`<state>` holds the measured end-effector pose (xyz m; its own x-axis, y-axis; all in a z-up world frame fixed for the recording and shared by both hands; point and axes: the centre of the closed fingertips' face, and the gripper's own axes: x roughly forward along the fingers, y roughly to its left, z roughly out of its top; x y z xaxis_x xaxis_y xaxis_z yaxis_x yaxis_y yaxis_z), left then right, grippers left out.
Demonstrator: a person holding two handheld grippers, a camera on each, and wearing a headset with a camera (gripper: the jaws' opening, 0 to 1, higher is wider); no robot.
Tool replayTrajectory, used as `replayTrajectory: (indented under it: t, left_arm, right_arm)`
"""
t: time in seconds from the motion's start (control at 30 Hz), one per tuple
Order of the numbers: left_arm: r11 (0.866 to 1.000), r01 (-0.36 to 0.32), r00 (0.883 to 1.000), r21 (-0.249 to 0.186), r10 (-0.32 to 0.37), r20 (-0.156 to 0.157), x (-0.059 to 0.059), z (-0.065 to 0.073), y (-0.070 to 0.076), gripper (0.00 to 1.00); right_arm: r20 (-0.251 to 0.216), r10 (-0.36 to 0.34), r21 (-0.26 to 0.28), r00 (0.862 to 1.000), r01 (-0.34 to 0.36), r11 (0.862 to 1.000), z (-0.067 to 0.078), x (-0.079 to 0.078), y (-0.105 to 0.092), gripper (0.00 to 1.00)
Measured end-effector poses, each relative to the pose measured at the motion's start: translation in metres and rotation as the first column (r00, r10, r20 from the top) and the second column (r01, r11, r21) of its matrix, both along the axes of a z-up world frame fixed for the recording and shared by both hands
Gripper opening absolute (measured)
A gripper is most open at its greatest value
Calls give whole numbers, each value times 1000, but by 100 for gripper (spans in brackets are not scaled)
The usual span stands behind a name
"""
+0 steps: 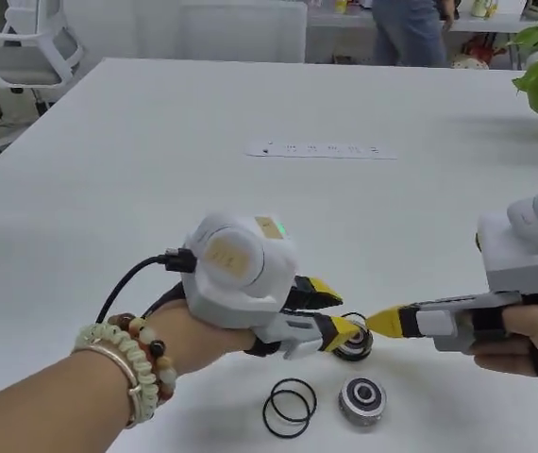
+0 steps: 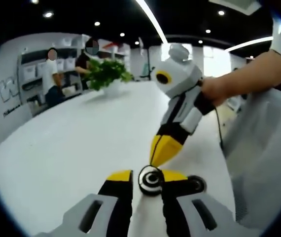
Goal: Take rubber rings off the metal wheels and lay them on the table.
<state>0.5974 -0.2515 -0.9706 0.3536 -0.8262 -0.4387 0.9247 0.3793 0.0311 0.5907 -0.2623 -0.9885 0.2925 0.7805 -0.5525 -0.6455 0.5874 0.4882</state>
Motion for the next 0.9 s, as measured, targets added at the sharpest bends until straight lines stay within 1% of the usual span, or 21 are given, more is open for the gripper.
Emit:
replayTrajectory:
  t: [0.1,0.13,0.2,0.3,0.4,0.47,0.53,0.67,0.73,0.77,0.9]
  left_arm:
    - [1000,18,1000,15,-18,18,-3,7,1,28]
    - [1000,25,999,12,-25,22,-4,10,1,30]
    - [998,53,998,18,-53,23,-8,12,0,34]
    - [997,60,998,47,-61,22,-9,12,4,39]
    - [994,82,996,66,-83,14,-16,16,11,45]
    - [993,89,996,78,-91,22,-18,20,16,48]
    - [992,89,995,91,-92,31,-20,26,24,49]
    - [992,80,995,99,-85,44,-24,35,42,51]
    - [993,61,997,105,-66,51,-24,39,54,52]
    - [993,47,997,104,-53,56,-25,43,61,52]
    - [995,16,998,96,-22,60,-29,52,82,54]
  right_arm:
    - [6,1,2,1000,-1,1000,2,0,0,0]
    - [7,1,5,1000,-1,1000,3,0,0,0]
    - [13,3,12,1000,-3,1000,7,-1,1,0]
    - [27,4,22,1000,-4,1000,12,1,3,0]
    - [39,-9,47,999,7,999,18,4,4,0]
    - [44,-12,57,999,9,998,21,4,3,0]
    - [51,-10,61,999,7,998,23,4,4,0]
    - [63,-9,77,998,4,997,29,5,5,0]
    - [62,7,87,998,-13,996,31,3,8,0]
    - [70,21,87,997,-27,996,32,1,10,0]
    - [85,57,88,995,-64,994,36,-5,18,0]
